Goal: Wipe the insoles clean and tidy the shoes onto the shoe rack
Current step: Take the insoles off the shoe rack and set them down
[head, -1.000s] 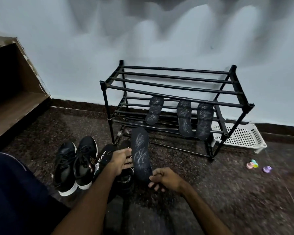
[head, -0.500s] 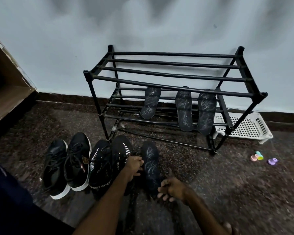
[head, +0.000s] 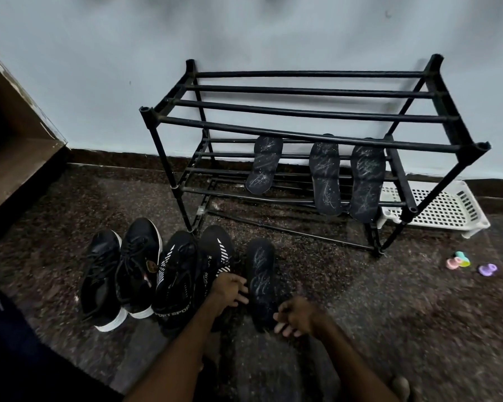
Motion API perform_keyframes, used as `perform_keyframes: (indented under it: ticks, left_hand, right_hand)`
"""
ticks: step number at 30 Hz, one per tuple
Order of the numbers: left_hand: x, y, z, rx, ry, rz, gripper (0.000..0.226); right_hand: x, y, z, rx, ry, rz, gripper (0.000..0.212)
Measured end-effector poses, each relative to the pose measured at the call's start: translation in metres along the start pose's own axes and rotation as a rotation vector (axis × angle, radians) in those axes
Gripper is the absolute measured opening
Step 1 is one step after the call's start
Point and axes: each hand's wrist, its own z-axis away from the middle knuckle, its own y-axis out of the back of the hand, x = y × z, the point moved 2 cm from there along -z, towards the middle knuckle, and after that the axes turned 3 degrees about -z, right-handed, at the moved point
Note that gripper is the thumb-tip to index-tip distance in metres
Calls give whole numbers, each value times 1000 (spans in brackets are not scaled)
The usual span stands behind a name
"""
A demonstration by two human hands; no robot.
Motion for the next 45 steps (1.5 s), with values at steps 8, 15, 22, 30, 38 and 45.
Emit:
perform_keyframes:
  ticks: [8, 15, 22, 30, 38, 45]
  left_hand:
    - [8, -10, 11, 75, -36, -141, 28]
    - [62, 14, 30, 78, -98, 282, 17]
    - [130, 58, 60, 47, -294, 466, 21]
    - [142, 80, 60, -2, -353, 598, 20]
    - [133, 82, 42, -9, -307, 695, 21]
    - [130, 65, 39, -14, -253, 720, 30]
  right_hand:
    - [6, 3, -3, 137, -87, 484, 29]
    - [-34, 29, -1, 322, 101, -19, 22]
    - [-144, 68, 29, 531, 510, -407, 19]
    - [-203, 109, -6, 743, 354, -387, 37]
    - [-206, 109, -35, 748, 362, -474, 22]
    - [-173, 75, 10, 552, 558, -484, 22]
